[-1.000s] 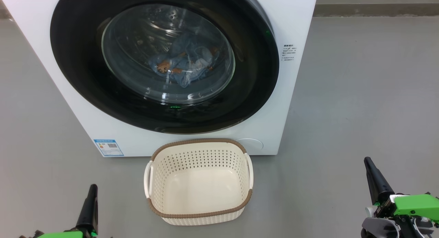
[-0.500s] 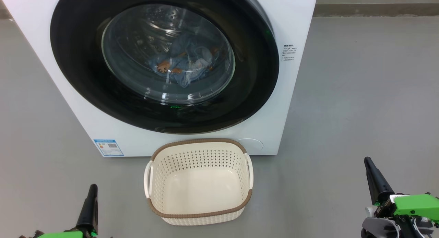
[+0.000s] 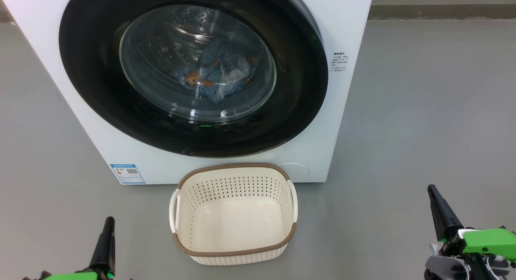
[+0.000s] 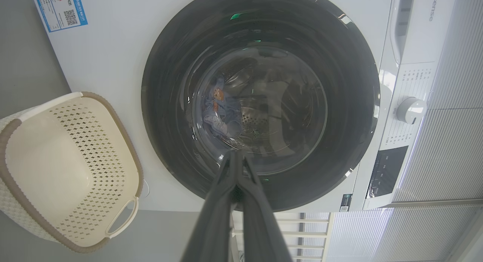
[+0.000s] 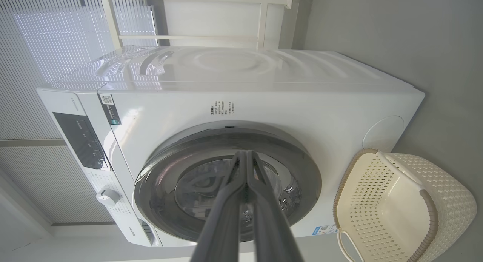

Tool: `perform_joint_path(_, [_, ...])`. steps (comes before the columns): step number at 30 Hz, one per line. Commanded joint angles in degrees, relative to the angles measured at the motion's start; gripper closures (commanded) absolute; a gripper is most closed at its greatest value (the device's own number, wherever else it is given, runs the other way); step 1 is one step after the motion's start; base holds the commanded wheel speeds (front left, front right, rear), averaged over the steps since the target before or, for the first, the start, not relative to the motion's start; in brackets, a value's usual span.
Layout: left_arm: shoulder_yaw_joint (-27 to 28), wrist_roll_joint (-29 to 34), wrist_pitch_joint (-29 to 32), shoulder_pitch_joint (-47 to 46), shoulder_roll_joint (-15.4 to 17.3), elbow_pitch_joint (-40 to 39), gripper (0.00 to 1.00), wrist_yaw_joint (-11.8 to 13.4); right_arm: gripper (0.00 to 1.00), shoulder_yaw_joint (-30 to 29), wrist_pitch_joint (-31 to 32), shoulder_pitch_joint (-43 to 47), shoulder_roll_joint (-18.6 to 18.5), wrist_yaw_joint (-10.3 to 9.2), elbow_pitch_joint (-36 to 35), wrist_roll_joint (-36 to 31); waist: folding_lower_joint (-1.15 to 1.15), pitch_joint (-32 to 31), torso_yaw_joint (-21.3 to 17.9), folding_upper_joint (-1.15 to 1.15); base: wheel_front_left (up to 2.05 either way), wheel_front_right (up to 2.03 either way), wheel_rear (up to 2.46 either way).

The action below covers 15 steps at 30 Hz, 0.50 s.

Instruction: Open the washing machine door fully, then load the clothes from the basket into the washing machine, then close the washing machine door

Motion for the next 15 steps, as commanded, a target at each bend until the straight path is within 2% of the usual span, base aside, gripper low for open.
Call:
perform_joint_path(1, [1.8,-0.5,0.3,-2.4,0.5,-1.8,1.00,0.0,1.00,1.0,0.3,-2.5,-0.5,0.10,-1.7,-0.2,0.00,0.0,0.0,0.00,0.00,0.00,0.00])
perform_joint_path(15, [1.8,-0.5,0.3,-2.4,0.5,-1.8,1.00,0.0,1.00,1.0,0.3,-2.5,-0.5,0.10,-1.7,-0.2,0.00,0.0,0.0,0.00,0.00,0.00,0.00])
